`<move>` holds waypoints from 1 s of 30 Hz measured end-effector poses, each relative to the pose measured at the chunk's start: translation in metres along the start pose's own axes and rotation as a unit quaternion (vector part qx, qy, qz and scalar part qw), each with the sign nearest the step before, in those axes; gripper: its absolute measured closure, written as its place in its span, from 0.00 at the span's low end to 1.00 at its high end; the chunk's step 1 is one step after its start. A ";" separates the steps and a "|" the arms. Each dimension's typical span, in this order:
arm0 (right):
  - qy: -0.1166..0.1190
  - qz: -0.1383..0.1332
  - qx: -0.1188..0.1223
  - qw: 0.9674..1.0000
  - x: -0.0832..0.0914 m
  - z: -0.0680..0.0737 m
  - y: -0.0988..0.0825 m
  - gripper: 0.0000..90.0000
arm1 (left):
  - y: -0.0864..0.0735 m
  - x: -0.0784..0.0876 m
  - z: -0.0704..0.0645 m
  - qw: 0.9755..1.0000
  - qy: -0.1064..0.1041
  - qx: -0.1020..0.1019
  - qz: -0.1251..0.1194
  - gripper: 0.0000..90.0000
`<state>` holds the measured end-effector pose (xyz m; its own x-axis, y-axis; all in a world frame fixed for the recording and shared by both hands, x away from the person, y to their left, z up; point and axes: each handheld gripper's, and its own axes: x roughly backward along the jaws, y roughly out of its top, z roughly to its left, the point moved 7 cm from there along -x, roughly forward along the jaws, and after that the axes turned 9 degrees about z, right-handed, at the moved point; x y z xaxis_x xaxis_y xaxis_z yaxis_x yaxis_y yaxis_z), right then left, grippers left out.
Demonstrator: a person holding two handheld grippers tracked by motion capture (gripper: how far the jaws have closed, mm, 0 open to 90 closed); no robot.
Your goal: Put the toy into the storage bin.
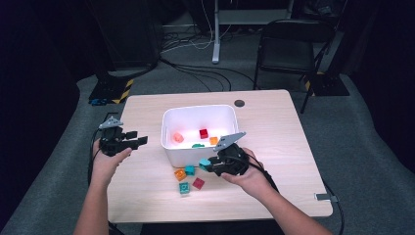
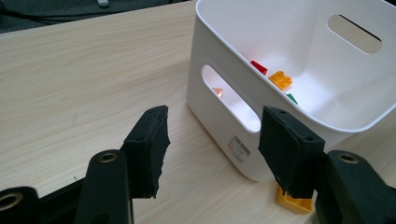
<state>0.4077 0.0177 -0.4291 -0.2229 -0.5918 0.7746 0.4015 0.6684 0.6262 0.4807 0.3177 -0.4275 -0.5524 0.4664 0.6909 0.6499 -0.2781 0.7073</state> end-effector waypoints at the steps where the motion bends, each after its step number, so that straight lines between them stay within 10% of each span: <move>1: 0.000 0.000 -0.001 1.000 0.003 -0.001 0.002 0.75 | 0.000 0.000 0.000 1.000 0.000 0.000 0.000 0.47; 16: -0.012 -0.014 -0.006 1.000 0.029 -0.020 0.034 0.75 | 0.000 0.003 0.003 1.000 0.000 0.001 0.001 0.47; 30: -0.065 -0.018 -0.045 0.997 0.015 -0.077 0.055 0.75 | 0.000 0.003 0.003 1.000 -0.001 0.002 -0.001 0.47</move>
<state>0.4953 0.0106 -0.3895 -0.3502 -0.5478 0.7598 0.4672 0.6009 0.6485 0.4807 0.3212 -0.4262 -0.5522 0.4687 0.6895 0.6511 -0.2741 0.7078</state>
